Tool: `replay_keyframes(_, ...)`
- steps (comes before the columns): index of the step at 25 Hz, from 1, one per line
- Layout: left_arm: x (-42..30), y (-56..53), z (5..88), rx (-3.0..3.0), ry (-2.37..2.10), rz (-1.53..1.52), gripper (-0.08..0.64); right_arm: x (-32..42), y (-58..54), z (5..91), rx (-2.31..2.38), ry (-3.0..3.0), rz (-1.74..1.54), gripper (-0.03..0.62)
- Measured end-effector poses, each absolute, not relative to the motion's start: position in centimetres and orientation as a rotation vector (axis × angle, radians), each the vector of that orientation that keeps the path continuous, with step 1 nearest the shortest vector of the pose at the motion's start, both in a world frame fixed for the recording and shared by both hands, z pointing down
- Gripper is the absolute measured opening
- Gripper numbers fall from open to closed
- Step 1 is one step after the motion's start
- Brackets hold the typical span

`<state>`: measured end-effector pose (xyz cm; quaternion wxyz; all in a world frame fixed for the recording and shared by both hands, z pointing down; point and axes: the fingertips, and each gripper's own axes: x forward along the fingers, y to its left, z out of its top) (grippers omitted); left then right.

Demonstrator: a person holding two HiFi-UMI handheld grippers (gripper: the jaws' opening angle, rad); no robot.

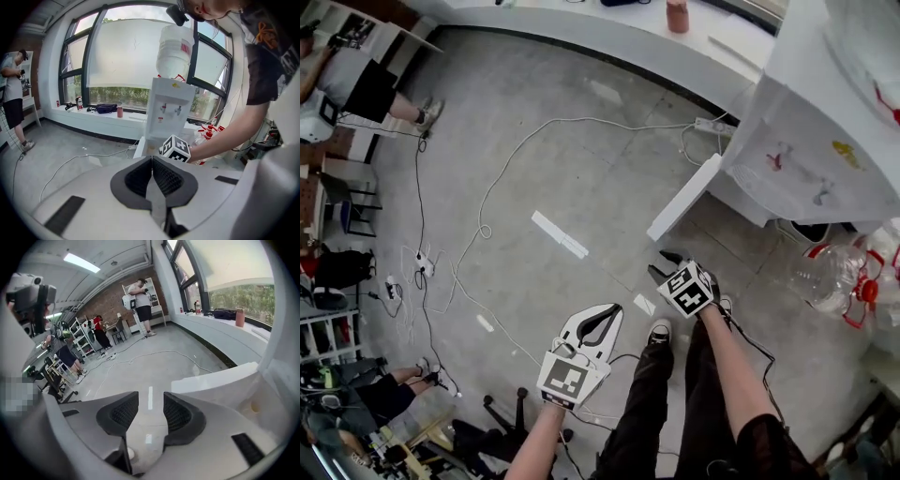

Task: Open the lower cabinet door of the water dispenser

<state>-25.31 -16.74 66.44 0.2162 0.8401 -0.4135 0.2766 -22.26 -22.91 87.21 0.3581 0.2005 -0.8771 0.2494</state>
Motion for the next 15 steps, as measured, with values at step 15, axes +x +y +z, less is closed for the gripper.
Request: replay_keyframes(15,-23.4,-15.0,49.2,2.547,-1.073,0.620,0.020,-14.9,-17.6,57.9,0.909,-2.395,0.649,0.172)
